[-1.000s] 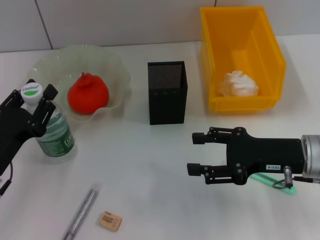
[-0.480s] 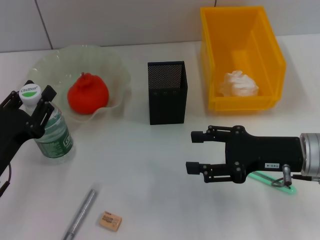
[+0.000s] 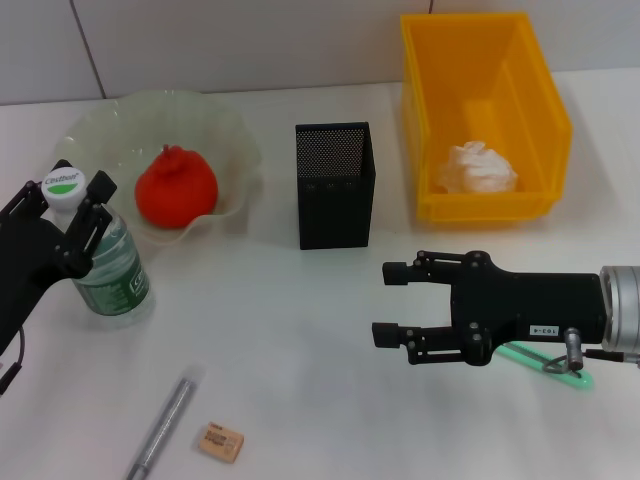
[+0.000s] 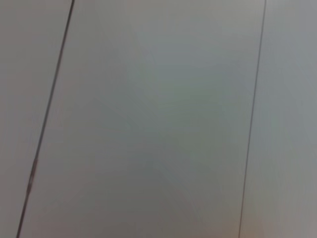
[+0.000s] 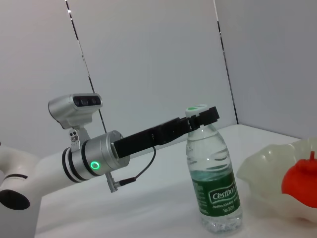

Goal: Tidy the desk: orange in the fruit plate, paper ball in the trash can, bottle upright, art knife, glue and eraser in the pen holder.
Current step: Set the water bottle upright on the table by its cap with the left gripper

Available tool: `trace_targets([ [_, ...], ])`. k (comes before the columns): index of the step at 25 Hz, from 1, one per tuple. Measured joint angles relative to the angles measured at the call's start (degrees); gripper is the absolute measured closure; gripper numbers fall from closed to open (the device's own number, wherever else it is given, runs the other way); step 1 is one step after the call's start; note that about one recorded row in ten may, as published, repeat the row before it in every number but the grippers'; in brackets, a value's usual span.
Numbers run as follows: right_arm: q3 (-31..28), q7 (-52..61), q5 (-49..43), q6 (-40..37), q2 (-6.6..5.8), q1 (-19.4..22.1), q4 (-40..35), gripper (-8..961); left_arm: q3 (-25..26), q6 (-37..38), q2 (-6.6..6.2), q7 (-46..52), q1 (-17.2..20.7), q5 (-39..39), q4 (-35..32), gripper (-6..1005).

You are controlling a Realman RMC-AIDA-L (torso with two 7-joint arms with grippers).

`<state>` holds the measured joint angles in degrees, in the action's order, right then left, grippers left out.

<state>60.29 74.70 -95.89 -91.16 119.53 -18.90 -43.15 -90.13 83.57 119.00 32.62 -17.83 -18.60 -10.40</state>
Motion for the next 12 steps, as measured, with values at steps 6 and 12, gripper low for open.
trace_targets([
  [6,0.0,0.1,0.0,-0.1,0.00,-0.1,0.0,187,0.0,0.4,0.01,-0.2,0.1,-0.2,0.1,412],
  [12,0.0,0.1,0.0,-0.2,0.00,-0.2,0.0,187,0.0,0.4,0.01,-0.2,0.1,-0.2,0.1,408],
])
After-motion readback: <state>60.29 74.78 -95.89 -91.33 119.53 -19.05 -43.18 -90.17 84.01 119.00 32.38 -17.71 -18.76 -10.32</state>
